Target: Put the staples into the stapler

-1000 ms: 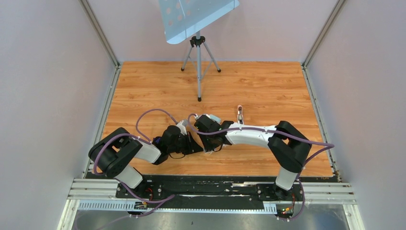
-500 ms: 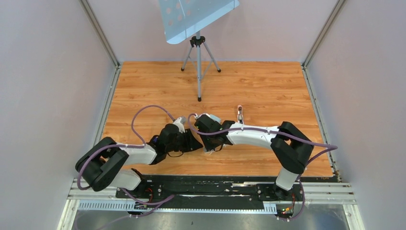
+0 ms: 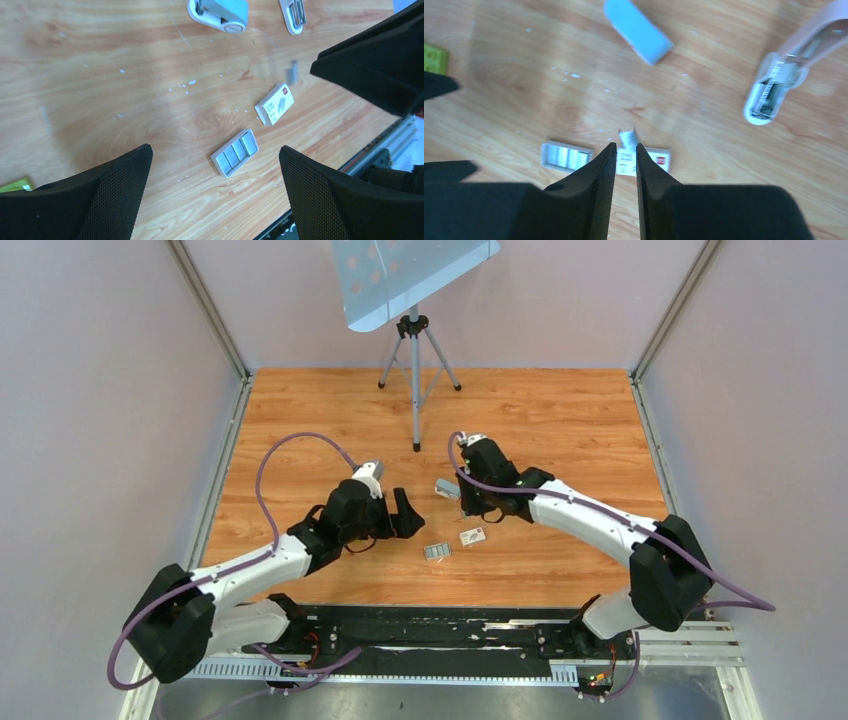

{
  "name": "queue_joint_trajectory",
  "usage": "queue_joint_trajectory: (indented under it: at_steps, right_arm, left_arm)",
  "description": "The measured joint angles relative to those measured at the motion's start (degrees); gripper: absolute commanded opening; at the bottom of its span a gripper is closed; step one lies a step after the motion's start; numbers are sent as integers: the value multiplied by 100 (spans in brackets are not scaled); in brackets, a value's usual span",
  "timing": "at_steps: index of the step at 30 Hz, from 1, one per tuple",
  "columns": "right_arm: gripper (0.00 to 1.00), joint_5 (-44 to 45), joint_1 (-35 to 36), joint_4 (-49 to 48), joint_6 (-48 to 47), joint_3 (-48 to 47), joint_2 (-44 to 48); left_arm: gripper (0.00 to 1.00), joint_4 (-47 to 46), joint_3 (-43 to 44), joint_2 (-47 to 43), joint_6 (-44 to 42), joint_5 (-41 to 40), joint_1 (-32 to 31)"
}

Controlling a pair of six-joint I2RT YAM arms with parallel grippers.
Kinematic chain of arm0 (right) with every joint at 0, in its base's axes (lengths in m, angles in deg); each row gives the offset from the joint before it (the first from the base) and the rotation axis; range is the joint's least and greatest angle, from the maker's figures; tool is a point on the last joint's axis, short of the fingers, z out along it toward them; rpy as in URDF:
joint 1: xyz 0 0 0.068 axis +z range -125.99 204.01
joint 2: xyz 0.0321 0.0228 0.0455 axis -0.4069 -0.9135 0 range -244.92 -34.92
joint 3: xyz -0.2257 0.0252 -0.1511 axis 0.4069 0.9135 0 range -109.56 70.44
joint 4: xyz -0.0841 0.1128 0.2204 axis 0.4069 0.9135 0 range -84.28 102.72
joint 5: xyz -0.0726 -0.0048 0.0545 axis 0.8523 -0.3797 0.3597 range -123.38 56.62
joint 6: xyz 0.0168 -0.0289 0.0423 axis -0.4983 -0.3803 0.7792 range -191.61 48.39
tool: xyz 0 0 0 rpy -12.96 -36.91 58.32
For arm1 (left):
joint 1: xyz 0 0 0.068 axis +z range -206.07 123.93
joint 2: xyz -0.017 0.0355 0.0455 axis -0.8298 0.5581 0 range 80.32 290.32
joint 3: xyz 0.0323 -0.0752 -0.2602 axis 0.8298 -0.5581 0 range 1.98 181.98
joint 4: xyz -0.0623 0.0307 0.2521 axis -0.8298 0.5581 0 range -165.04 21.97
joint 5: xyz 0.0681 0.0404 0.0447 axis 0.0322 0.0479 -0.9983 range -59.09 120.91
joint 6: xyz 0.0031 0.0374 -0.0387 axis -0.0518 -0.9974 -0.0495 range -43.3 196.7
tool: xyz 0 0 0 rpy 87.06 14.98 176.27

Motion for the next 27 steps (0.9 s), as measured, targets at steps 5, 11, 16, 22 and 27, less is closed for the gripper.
queue_joint_trajectory:
  at_steps: [5, 11, 16, 22, 27]
  right_arm:
    - [25, -33, -704, 0, -280, 186, 214]
    - [26, -52, -1606, -35, -562, 372, 227]
    - [32, -398, -1862, -225, -739, 442, 214]
    - [35, -826, -1858, -581, -981, 439, 33]
    - [37, -962, -1818, -697, -1152, 321, -354]
  left_arm:
    - [100, 1082, 638, -525, -522, -378, 0]
    - [100, 2496, 1910, -1071, -1475, -599, 0]
    - [100, 3368, 2509, -1298, -2162, -780, -2]
    - [100, 3932, 2413, -1294, -2566, -1019, 0]
    - [100, 3910, 2236, -1287, -2509, -848, 0]
